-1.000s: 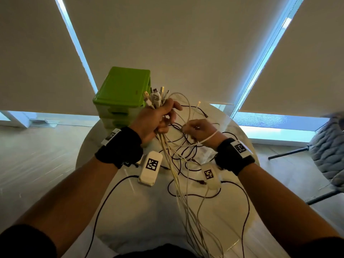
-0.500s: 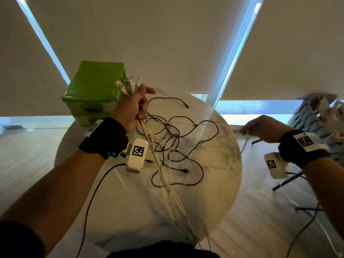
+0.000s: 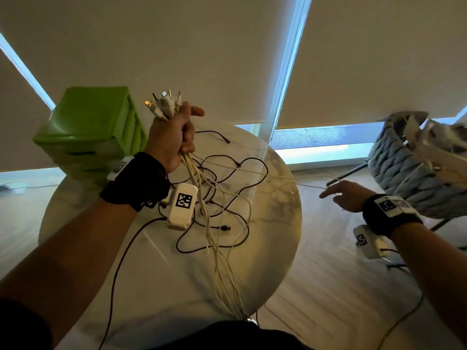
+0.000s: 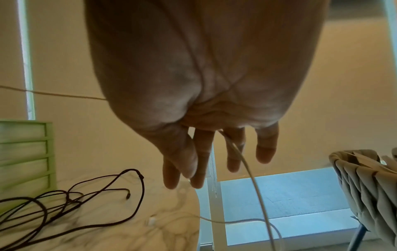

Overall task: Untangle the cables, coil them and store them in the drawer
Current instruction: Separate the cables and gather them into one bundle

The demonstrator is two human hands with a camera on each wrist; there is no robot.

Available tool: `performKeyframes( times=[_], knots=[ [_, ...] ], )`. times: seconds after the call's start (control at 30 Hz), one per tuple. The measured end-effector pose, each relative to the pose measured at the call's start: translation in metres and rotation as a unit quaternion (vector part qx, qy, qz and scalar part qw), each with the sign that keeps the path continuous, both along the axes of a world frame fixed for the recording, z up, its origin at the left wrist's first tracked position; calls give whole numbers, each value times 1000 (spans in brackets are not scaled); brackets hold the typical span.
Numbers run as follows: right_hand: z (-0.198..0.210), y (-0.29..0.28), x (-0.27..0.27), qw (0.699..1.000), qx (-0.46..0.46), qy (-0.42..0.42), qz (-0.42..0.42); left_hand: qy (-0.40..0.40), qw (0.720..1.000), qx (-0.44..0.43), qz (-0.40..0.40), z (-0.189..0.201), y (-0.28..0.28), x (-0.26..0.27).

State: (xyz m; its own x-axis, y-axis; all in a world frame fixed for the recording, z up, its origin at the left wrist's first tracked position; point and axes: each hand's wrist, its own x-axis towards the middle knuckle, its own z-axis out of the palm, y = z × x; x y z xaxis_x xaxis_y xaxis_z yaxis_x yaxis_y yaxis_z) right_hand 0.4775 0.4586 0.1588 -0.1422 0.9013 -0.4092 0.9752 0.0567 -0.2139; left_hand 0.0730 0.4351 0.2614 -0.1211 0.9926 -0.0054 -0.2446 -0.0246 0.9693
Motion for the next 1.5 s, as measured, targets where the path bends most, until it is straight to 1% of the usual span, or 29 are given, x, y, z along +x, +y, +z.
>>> performKeyframes(
  times=[0.07, 0.17, 0.23, 0.3, 0.33, 0.37, 0.4, 0.43, 0.47, 0.5, 0.53, 0.57, 0.6, 0.63, 0.67, 0.7, 0.73, 0.83, 0.9, 0.97, 1.07, 1.13, 1.23, 1.3, 1.37, 1.43, 1.5],
  knots=[
    [-3, 2, 6, 1000, 8, -1, -15, 0, 1000, 4, 2, 0, 1, 14],
    [-4, 4, 11, 999, 19, -26, -24, -23, 1000, 10, 8, 1, 2, 37],
    [4, 4, 4, 999, -28, -45, -14, -32, 999, 14, 3, 2, 2, 53],
    [23, -3, -11, 994, -89, -60, 3, -30, 999, 16, -4, 3, 1, 72],
    [35, -8, -18, 993, -104, -52, 8, -27, 999, 15, -8, 4, 2, 82],
    [47, -12, -24, 995, -94, -35, 16, -25, 1000, 13, -13, 5, 1, 92],
    [58, -18, -29, 998, -54, 3, 28, -25, 999, 10, -20, 6, 1, 102],
    [67, -23, -34, 997, 2, 72, 25, -31, 999, 5, -28, 7, 0, 112],
    [77, -30, -41, 982, 42, 185, 9, -42, 998, -1, -40, 9, -2, 123],
    [86, -38, -49, 944, 50, 326, -5, -55, 997, -8, -55, 12, -4, 134],
    [94, -46, -58, 894, 17, 448, -2, -62, 995, -11, -75, 14, -7, 147],
    [93, -51, -68, 858, -33, 513, 19, -60, 993, -10, -98, 16, -10, 160],
    [90, -56, -79, 847, -66, 525, 56, -51, 991, -7, -120, 18, -13, 173],
    [81, -56, -88, 859, -73, 498, 91, -37, 990, -3, -138, 20, -16, 185],
    [71, -54, -97, 879, -64, 461, 103, -23, 988, 0, -150, 22, -19, 194],
    [61, -50, -102, 896, -48, 433, 89, -15, 987, 3, -158, 23, -20, 201],
    [52, -45, -104, 904, -41, 421, 67, -12, 987, 4, -163, 23, -20, 205],
    [34, -32, -97, 917, -44, 395, 11, -32, 987, -9, -159, 17, -18, 205],
    [27, -26, -90, 931, -40, 363, -2, -52, 986, -14, -159, 15, -18, 206],
    [15, -23, -79, 941, -20, 338, -18, -61, 984, -7, -165, 18, -18, 208],
    [-11, -16, -54, 948, 22, 309, -72, -71, 983, 7, -168, 27, -15, 210],
    [-30, -13, -34, 960, 62, 250, -106, -79, 982, 7, -171, 31, -14, 213],
    [-54, -11, -3, 982, 100, 107, -115, -77, 979, 2, -188, 35, -18, 225],
    [-57, -7, 16, 986, 136, 8, -99, -70, 975, 3, -209, 36, -21, 236],
    [-49, 1, 37, 978, 165, -73, -100, -63, 971, 5, -231, 36, -25, 247],
    [-38, 8, 58, 966, 178, -133, -130, -58, 968, 7, -244, 33, -26, 255],
    [-28, 10, 72, 954, 182, -170, -169, -52, 967, 8, -248, 29, -24, 259]
  ],
)
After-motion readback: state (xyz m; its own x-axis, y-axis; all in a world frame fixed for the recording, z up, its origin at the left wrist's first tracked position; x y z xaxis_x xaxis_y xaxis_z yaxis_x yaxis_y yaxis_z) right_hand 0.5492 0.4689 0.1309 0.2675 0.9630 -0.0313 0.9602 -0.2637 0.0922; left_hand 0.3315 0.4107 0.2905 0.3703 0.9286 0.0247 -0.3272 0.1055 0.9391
